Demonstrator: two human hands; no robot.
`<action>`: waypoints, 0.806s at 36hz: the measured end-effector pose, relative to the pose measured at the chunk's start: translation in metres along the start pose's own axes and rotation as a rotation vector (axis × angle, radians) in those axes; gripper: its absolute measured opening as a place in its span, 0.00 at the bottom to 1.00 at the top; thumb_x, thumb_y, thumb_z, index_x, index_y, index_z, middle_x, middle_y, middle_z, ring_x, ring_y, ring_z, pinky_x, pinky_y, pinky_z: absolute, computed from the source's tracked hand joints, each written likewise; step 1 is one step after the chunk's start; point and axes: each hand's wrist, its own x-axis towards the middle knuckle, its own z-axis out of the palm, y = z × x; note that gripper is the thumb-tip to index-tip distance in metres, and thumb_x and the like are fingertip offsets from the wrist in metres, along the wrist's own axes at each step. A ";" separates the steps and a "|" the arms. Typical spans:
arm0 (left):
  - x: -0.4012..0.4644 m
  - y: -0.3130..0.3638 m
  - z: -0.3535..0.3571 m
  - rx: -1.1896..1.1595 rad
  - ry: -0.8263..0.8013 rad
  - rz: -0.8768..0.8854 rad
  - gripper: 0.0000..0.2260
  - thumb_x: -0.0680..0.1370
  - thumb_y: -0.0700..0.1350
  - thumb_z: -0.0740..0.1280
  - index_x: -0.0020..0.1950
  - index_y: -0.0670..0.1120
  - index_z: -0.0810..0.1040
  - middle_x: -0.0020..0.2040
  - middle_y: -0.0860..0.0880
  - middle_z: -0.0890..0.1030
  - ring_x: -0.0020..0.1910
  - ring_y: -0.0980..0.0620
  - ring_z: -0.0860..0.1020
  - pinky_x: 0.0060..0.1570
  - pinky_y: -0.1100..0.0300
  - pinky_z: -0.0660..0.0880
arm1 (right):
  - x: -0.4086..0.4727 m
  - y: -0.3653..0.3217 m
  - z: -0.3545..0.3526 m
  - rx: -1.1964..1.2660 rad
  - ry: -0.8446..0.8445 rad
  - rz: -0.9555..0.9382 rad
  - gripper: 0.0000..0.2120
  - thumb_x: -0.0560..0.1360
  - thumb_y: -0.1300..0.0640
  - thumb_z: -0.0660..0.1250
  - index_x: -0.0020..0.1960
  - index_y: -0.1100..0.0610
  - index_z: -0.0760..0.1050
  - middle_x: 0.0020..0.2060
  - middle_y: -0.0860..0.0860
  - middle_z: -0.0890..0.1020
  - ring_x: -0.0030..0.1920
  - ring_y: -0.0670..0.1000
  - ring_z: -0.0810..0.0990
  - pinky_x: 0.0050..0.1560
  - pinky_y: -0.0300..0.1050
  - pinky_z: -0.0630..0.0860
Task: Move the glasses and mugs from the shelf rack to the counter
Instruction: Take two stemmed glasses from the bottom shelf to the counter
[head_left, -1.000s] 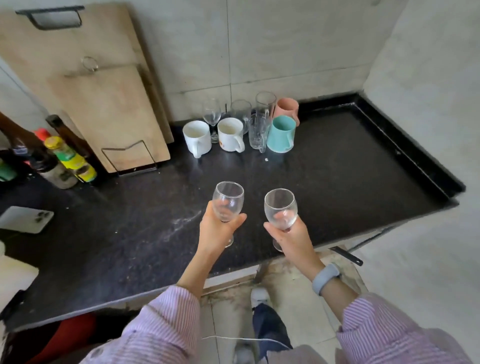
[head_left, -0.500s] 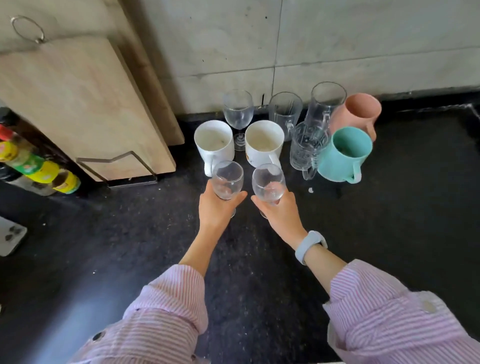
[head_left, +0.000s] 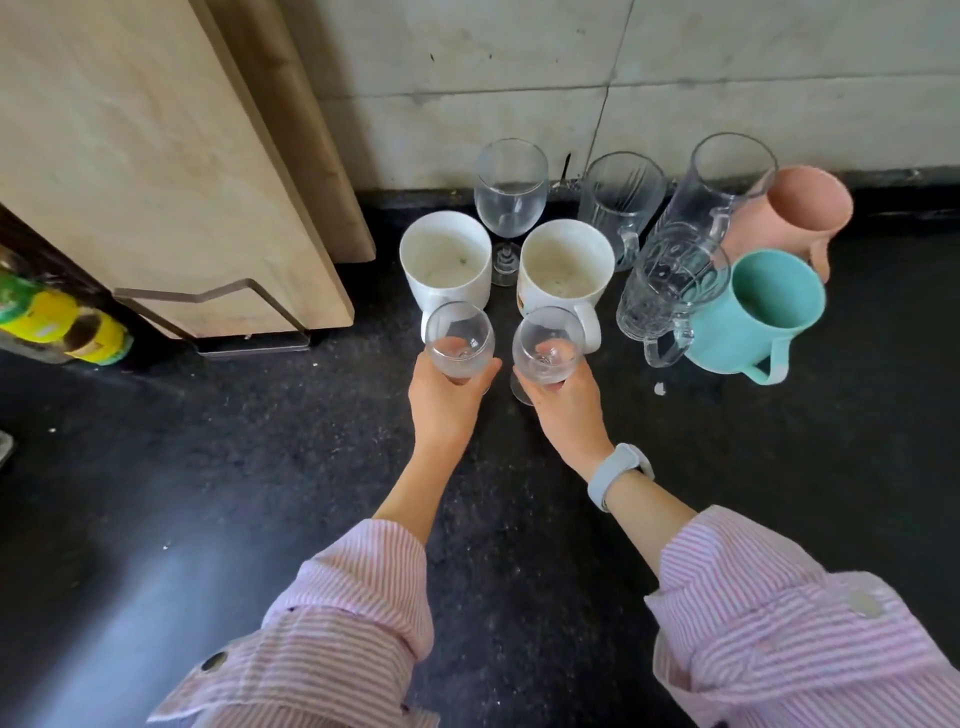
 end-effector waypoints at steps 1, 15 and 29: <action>0.000 -0.001 0.000 0.014 0.007 -0.007 0.18 0.70 0.48 0.73 0.56 0.51 0.72 0.54 0.52 0.77 0.50 0.55 0.77 0.50 0.63 0.71 | 0.000 0.001 -0.001 -0.022 -0.005 0.019 0.17 0.71 0.60 0.71 0.58 0.60 0.73 0.49 0.47 0.80 0.51 0.37 0.77 0.49 0.23 0.69; -0.041 -0.050 -0.013 0.947 -0.164 0.360 0.26 0.79 0.54 0.55 0.75 0.48 0.56 0.77 0.49 0.57 0.76 0.48 0.52 0.69 0.45 0.55 | -0.050 0.027 -0.018 -0.980 -0.331 -0.236 0.24 0.79 0.53 0.54 0.73 0.59 0.58 0.75 0.55 0.60 0.75 0.55 0.56 0.74 0.59 0.52; -0.049 -0.048 -0.026 0.977 -0.223 0.235 0.26 0.80 0.55 0.51 0.76 0.48 0.51 0.78 0.48 0.50 0.77 0.46 0.45 0.73 0.40 0.46 | -0.047 0.014 -0.013 -1.055 -0.469 -0.154 0.27 0.79 0.49 0.51 0.75 0.56 0.50 0.77 0.56 0.51 0.76 0.57 0.47 0.75 0.58 0.49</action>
